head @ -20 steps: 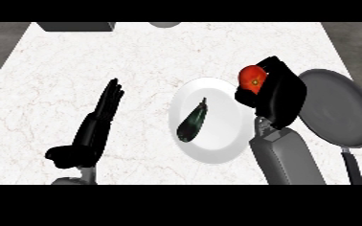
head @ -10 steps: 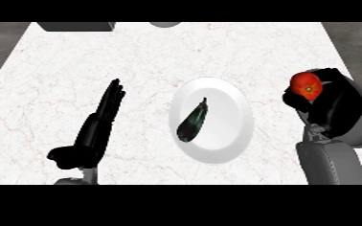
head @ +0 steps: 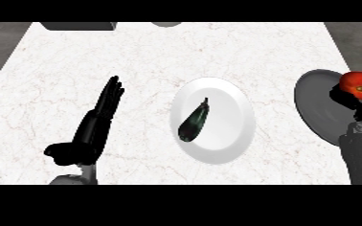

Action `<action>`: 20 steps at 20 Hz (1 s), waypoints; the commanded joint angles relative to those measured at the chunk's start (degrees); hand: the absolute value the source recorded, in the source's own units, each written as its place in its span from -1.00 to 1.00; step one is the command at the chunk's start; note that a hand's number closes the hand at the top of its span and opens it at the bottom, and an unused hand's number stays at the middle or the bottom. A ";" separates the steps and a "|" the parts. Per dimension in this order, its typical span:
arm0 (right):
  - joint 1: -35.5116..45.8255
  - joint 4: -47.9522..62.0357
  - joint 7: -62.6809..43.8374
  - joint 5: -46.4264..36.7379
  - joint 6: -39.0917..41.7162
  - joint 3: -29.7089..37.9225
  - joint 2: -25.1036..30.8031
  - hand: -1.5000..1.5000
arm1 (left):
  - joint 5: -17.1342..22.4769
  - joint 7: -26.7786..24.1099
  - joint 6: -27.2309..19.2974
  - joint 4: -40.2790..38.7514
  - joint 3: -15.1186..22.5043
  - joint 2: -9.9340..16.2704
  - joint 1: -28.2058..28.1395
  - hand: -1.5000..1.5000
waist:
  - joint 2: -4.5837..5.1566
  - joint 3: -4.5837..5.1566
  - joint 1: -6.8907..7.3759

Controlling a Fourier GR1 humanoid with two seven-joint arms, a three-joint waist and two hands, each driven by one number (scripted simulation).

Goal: Pick the tomato from the plate and place it in the pan

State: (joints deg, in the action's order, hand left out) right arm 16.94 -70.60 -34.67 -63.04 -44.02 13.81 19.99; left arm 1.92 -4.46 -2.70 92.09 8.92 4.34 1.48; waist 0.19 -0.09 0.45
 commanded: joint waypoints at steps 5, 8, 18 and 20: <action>10.69 26.35 19.38 15.76 -11.88 7.21 6.71 1.00 | -0.42 -0.78 1.02 0.01 0.72 -0.77 -0.41 0.00 | 0.22 -0.05 0.84; 10.54 28.12 17.67 21.19 2.09 8.27 8.84 1.00 | -1.34 0.72 -0.48 -1.22 1.23 -2.02 1.17 0.00 | 0.32 -0.09 0.84; 16.68 46.46 35.84 32.05 18.23 14.26 11.49 -1.00 | -2.23 -0.23 0.04 0.47 2.56 -2.01 -0.18 0.00 | 0.73 -0.26 2.16; 18.11 47.60 39.46 33.02 13.31 15.76 9.34 -1.00 | -0.03 1.66 0.82 -0.94 -0.75 -1.14 3.99 0.00 | 0.75 -0.22 1.79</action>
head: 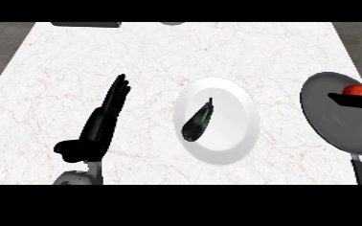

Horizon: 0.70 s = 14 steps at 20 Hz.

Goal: Pick the tomato from the plate and place it in the pan

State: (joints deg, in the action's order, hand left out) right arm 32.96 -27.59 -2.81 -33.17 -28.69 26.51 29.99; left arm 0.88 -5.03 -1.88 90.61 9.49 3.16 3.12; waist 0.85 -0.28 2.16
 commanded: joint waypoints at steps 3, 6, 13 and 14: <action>2.24 0.07 14.23 8.22 -4.67 7.06 -1.78 -1.00 | -1.38 0.25 -1.25 -1.13 0.44 -0.92 0.49 0.00 | -0.22 0.02 -0.83; 1.15 -0.24 20.20 13.05 -4.54 11.24 -0.94 -1.00 | -1.01 -1.29 -0.45 -0.07 0.20 -0.42 -0.65 0.00 | -0.46 0.08 -1.12; -7.15 -4.45 27.52 24.60 9.05 17.22 -0.63 -1.00 | -0.43 -1.78 -0.20 -0.12 -1.60 0.39 -2.54 0.00 | -0.99 0.26 -2.50; -6.22 -4.45 27.36 25.87 11.29 17.47 -0.39 -1.00 | -0.80 -1.25 -0.27 0.70 -0.15 -0.42 -3.47 0.00 | -0.96 0.25 -2.30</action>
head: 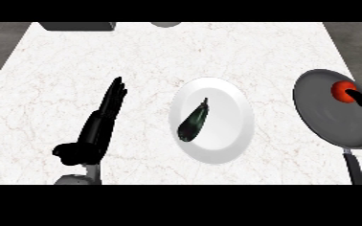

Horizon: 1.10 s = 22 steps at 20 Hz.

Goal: Pick the tomato from the plate and place it in the pan

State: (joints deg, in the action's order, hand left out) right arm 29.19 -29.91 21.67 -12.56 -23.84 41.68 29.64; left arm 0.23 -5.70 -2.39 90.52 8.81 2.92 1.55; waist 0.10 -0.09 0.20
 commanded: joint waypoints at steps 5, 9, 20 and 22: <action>-14.10 -13.46 3.85 10.70 19.51 1.82 -3.64 -1.00 | -0.50 0.36 -0.60 2.50 -0.21 0.33 -3.71 0.00 | -0.60 0.18 -1.45; -19.34 -25.12 -1.06 12.98 23.17 -0.93 -5.42 -1.00 | -1.26 0.21 -0.87 -0.89 -0.31 -0.98 0.72 0.00 | -0.33 0.16 -0.99; -39.19 -49.74 -1.81 14.19 22.84 -4.27 -15.50 -1.00 | -1.73 3.61 -0.55 2.46 0.04 -2.05 0.12 0.00 | -0.17 0.11 -0.52; -35.97 -41.28 1.87 12.80 21.61 -4.53 -13.87 -1.00 | -1.30 1.16 1.68 4.42 0.34 -0.99 -3.89 0.00 | -0.13 0.09 -0.20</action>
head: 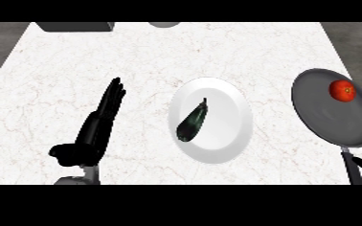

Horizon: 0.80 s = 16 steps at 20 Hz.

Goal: Pick the tomato from the plate and place it in the pan

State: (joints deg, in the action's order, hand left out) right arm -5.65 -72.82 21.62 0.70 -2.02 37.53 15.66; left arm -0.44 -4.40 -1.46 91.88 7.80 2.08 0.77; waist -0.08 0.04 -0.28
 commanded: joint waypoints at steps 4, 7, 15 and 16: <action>-7.25 -8.23 -2.34 -0.68 1.10 -1.10 -2.00 -1.00 | -0.25 -2.04 0.71 -4.00 -1.78 -0.54 2.21 0.00 | 0.06 -0.02 0.03; -6.49 -6.13 -1.21 -1.66 -0.99 -0.84 -2.21 -1.00 | -1.62 -4.79 0.02 -6.86 -0.75 -1.54 2.77 0.00 | 0.07 -0.03 0.07; -6.66 -7.38 -0.77 -5.38 -3.11 -2.32 -2.92 -1.00 | 0.28 0.14 2.75 -0.10 -1.82 0.47 0.48 0.00 | 0.06 -0.03 0.21; -7.83 -4.79 1.91 -5.96 -3.55 -1.41 -2.98 -1.00 | -0.45 0.65 1.40 2.09 -1.29 0.04 -0.89 0.00 | 0.05 -0.04 0.23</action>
State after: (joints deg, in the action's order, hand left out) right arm -12.77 -79.94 20.38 -3.38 -4.07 35.75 12.96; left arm -1.20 -4.64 -0.61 91.57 6.94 1.52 1.06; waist -0.03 0.02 -0.10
